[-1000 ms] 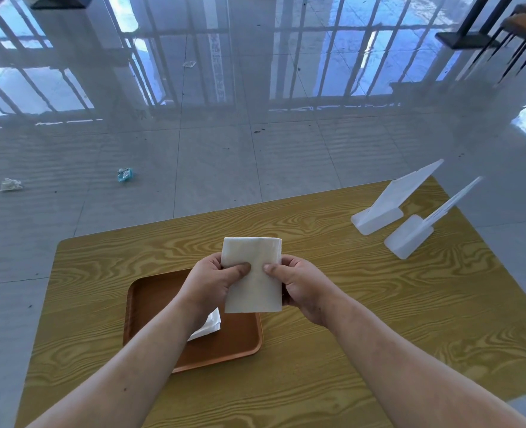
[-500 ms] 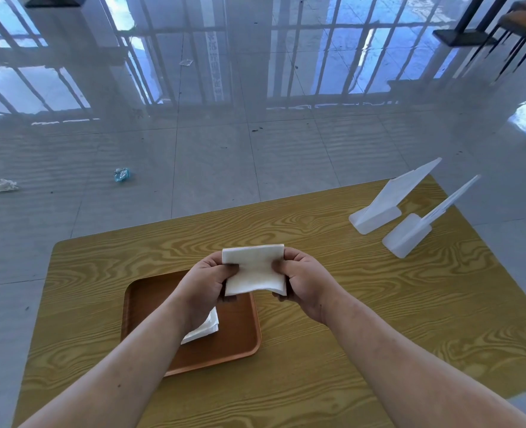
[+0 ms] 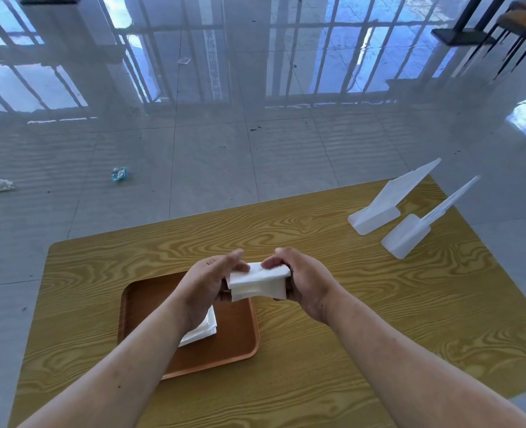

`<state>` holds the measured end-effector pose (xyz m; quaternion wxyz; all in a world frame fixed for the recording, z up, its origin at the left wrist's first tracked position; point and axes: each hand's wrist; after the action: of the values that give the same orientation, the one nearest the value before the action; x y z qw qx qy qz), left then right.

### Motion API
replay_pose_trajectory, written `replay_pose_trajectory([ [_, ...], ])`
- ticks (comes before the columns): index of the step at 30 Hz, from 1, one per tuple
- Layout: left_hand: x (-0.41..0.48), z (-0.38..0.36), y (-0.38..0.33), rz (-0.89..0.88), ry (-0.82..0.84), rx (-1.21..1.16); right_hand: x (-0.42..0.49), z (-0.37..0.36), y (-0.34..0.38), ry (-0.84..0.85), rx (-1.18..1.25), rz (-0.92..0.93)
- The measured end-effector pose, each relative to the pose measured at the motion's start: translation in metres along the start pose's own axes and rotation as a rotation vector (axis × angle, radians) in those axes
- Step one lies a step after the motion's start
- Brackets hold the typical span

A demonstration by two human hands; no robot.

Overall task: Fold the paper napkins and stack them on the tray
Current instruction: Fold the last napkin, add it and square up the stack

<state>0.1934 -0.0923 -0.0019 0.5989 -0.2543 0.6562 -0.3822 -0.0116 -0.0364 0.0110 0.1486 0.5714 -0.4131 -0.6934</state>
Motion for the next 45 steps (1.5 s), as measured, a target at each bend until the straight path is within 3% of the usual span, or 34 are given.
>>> replay_pose_trajectory([
  [6, 0.007, -0.003, 0.008, -0.057, -0.039, 0.055, 0.001, -0.003, -0.005, 0.004, -0.166, 0.112],
  [19, 0.013, 0.017, 0.025, -0.144, -0.238, 0.193, 0.015, -0.016, -0.021, -0.093, -0.229, 0.093],
  [35, 0.014, 0.097, 0.059, -0.152, -0.41, 0.243, 0.022, -0.086, -0.037, 0.028, -0.398, 0.09],
  [45, 0.014, 0.139, 0.101, -0.08, -0.495, 0.441, 0.033, -0.12, -0.078, 0.013, -0.881, 0.303],
])
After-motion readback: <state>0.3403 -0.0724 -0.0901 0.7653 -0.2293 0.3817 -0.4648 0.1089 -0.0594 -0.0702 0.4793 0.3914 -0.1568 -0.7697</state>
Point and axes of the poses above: each hand's wrist, its own x-axis towards the middle knuckle, its own z-axis out of the back of the hand, y = z × x, and after that the axes turned 15 degrees about -y, right-handed
